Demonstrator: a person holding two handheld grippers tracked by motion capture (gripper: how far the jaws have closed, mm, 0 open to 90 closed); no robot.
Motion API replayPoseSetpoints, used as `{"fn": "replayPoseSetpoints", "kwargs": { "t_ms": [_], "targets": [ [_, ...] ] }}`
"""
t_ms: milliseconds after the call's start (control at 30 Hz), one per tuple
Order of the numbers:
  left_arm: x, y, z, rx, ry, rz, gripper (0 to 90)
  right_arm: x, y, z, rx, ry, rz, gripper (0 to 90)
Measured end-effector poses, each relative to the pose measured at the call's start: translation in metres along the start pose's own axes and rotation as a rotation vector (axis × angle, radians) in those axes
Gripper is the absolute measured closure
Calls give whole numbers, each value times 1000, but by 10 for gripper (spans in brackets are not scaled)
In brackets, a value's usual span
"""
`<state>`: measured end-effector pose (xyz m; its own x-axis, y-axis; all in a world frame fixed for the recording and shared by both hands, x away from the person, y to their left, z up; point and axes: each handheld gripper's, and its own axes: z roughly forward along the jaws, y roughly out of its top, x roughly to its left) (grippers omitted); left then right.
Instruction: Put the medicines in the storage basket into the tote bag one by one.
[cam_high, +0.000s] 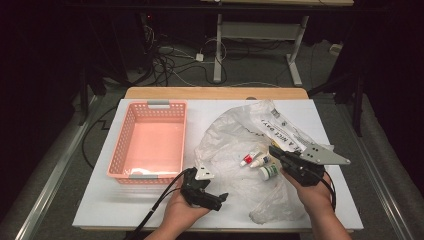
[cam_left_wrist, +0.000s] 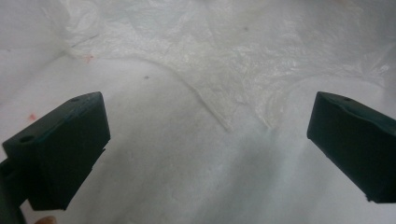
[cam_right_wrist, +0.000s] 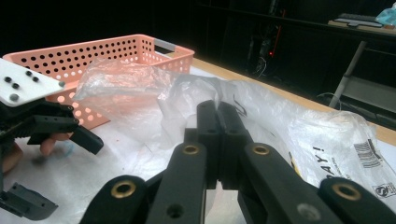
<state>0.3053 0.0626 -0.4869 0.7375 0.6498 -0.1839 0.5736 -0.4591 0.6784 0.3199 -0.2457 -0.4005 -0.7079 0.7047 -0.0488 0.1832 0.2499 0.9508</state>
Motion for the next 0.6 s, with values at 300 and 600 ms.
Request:
{"fn": "replayPoseSetpoints", "kwargs": {
  "t_ms": [300,600],
  "targets": [
    [-7,20,29,69,52,45,13,1,-3,-6,8,-9,3,900],
    [-20,15,26,37,54,96,308,1,-9,-14,23,-36,19,900]
  ]
}}
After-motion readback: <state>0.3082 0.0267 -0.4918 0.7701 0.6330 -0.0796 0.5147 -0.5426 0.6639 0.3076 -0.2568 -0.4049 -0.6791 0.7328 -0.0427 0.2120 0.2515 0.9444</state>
